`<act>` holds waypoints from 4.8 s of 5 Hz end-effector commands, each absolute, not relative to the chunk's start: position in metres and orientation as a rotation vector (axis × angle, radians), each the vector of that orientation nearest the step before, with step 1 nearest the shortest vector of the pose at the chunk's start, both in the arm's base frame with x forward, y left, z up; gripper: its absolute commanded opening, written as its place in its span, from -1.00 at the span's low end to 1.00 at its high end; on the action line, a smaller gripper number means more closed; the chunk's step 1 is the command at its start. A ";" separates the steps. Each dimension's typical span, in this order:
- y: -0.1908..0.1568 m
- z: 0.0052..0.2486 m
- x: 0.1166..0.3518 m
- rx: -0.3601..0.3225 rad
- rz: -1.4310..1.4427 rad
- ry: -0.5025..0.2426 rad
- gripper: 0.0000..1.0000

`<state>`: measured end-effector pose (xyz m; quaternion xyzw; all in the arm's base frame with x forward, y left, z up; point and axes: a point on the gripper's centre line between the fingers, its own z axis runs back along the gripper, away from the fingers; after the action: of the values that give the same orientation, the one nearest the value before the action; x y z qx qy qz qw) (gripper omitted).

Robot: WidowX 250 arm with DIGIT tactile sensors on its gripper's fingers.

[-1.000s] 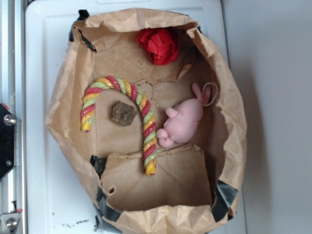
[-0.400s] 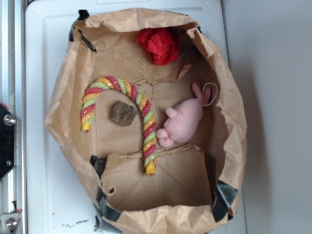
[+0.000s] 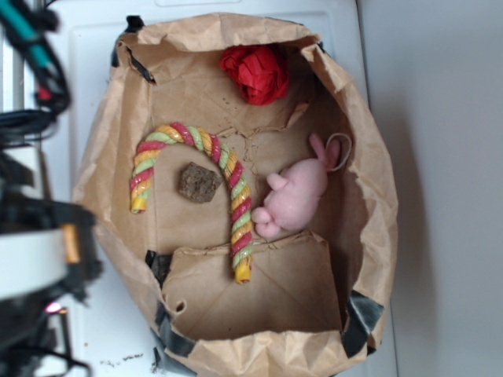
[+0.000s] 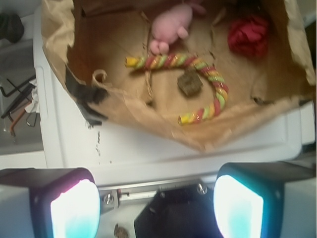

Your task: Grab the rock.

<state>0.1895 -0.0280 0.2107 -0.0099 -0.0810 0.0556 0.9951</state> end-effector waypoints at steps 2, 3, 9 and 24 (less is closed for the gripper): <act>0.002 0.203 0.254 -0.047 0.136 -0.266 1.00; 0.011 0.191 0.263 -0.017 0.142 -0.308 1.00; 0.013 0.168 0.244 -0.049 0.140 -0.392 1.00; 0.004 0.060 0.276 0.149 0.186 -0.376 1.00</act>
<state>0.2690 0.0070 0.0491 0.0777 -0.1679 0.0962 0.9780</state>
